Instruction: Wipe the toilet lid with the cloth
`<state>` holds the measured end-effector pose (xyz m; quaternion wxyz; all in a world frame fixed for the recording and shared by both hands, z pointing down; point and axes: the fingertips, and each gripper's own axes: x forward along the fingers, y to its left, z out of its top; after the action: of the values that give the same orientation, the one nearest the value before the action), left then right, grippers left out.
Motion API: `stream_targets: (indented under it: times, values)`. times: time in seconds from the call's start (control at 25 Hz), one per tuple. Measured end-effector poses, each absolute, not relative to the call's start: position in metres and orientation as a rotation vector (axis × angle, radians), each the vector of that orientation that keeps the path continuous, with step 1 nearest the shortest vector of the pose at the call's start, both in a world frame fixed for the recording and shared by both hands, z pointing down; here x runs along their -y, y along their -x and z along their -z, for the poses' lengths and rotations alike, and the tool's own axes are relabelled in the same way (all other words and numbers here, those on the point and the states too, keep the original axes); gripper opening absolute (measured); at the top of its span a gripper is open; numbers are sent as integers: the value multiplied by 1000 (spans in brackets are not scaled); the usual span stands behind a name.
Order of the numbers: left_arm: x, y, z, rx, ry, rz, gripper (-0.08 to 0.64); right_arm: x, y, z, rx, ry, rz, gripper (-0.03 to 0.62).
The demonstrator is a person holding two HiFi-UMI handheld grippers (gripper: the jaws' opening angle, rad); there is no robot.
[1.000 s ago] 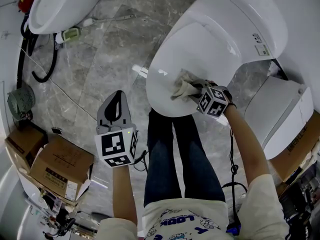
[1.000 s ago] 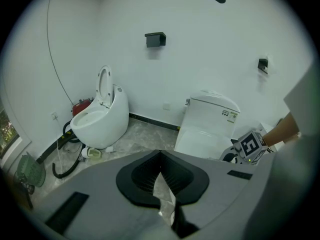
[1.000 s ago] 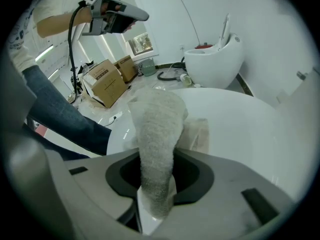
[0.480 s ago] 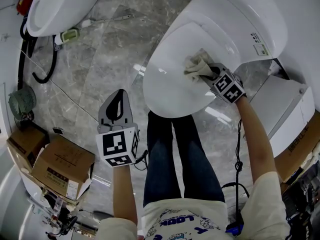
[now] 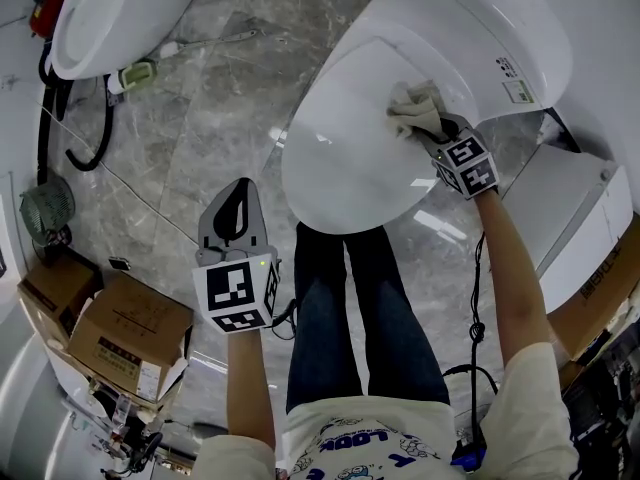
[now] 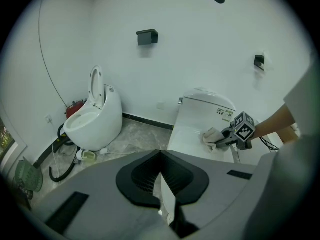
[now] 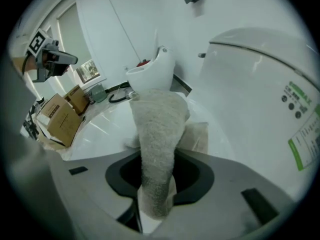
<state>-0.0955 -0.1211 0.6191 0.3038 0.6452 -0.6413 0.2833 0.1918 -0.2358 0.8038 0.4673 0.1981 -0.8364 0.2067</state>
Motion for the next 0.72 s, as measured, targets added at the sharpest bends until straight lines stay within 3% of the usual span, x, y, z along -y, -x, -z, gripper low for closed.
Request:
stream_targets:
  times: [0.72]
  values:
    - [121, 86, -619, 1649, -1770, -767, 3, 243, -251, -801, 1948, -1038, -719, 123]
